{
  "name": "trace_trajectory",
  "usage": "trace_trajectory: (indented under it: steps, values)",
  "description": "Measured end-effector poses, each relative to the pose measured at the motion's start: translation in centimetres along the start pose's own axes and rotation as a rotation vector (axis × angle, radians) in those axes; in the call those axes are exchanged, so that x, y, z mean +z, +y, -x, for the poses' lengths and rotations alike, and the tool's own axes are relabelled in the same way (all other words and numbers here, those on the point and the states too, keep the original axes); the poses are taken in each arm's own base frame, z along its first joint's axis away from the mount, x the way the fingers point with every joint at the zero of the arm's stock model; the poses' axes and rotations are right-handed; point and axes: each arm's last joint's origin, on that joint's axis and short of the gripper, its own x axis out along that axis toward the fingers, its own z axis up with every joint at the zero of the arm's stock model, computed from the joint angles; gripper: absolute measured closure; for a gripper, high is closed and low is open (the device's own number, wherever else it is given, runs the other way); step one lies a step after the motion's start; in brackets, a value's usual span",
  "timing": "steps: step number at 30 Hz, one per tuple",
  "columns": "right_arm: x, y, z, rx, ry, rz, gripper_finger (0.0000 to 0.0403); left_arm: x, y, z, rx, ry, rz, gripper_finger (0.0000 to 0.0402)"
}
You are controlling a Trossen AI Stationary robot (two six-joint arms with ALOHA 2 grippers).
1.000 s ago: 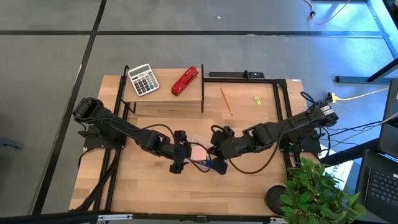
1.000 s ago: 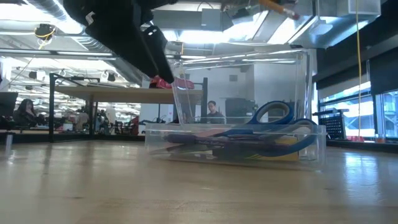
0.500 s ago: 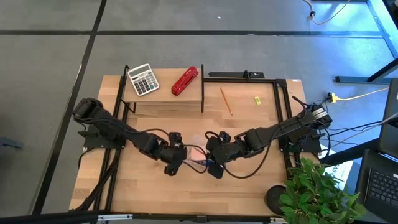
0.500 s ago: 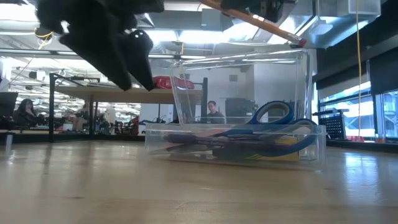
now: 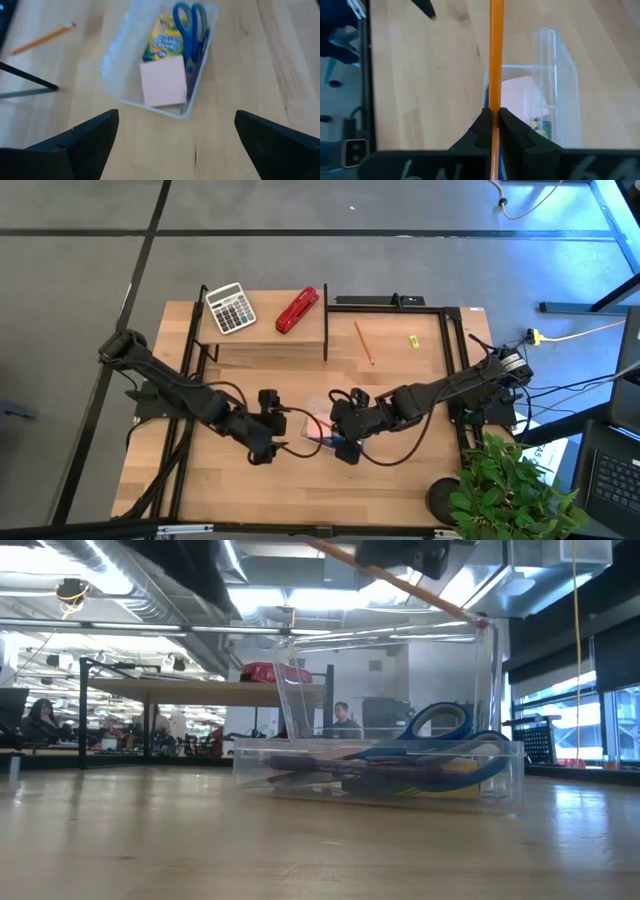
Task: Pack school essentials
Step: Put the bottom orange pencil into the transparent supply box
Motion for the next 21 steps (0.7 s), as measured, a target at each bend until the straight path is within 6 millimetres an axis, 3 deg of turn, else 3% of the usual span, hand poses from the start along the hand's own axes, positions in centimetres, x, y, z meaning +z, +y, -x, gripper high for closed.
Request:
trace_trajectory:
  steps: [5,21]
  values:
    - [-0.1,-0.2,-0.9,-0.008,0.023,0.023,0.0384,0.2,0.5,1.0,0.008,-0.037,0.015,0.0008]
    - [-1.7,0.0,-5.1,-0.025,0.168,0.095,0.0381,0.1,0.8,1.0,0.025,-0.019,0.009,0.0008]
